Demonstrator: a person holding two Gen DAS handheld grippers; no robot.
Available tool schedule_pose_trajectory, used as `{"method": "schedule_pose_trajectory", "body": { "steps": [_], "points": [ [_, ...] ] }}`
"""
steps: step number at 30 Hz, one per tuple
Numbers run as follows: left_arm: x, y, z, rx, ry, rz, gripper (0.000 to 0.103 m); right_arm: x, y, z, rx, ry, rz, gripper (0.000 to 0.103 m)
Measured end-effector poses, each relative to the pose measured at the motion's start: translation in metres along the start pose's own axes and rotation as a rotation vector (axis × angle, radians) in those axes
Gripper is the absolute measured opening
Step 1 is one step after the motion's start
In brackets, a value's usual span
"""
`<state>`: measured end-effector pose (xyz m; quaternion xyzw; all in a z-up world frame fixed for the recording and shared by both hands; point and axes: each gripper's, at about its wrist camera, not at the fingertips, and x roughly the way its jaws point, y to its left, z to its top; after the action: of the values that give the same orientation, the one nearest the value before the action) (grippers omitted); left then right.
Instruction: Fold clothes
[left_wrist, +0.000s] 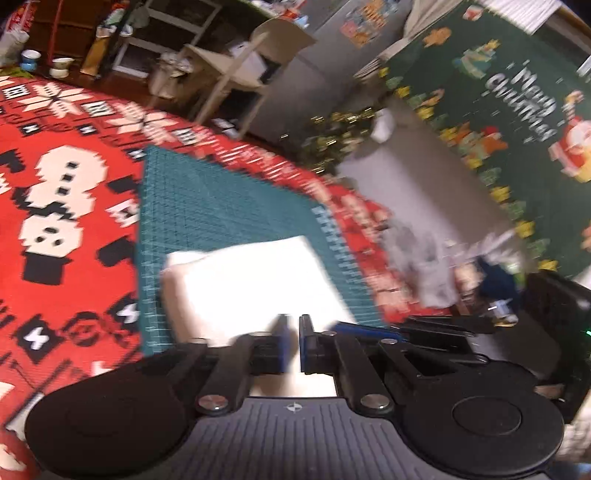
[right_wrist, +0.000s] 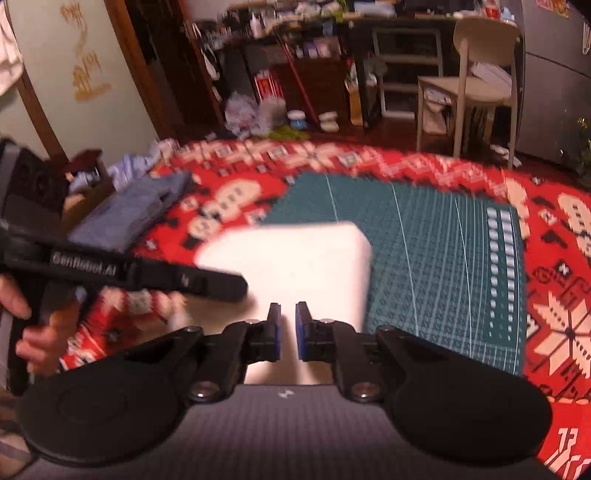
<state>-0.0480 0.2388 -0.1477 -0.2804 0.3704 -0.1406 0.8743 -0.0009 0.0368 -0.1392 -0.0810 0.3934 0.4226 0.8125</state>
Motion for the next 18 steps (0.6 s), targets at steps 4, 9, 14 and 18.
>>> {"method": "schedule_pose_trajectory", "body": {
  "steps": [4, 9, 14, 18],
  "points": [
    [-0.005, 0.004, -0.009, 0.024, -0.012, 0.004, 0.003, -0.008, -0.002, -0.016, -0.015, 0.001, 0.005, 0.004],
    [-0.012, 0.007, -0.011, -0.013, -0.017, 0.008, 0.003, -0.029, 0.000, -0.030, -0.016, 0.021, 0.007, 0.004],
    [-0.016, 0.000, -0.003, -0.008, -0.063, 0.018, 0.004, -0.040, 0.007, -0.020, -0.027, -0.004, 0.014, 0.008],
    [-0.009, -0.001, 0.009, 0.025, -0.088, 0.083, 0.004, -0.022, 0.008, -0.007, -0.047, -0.023, -0.001, 0.008]
  ]
}}
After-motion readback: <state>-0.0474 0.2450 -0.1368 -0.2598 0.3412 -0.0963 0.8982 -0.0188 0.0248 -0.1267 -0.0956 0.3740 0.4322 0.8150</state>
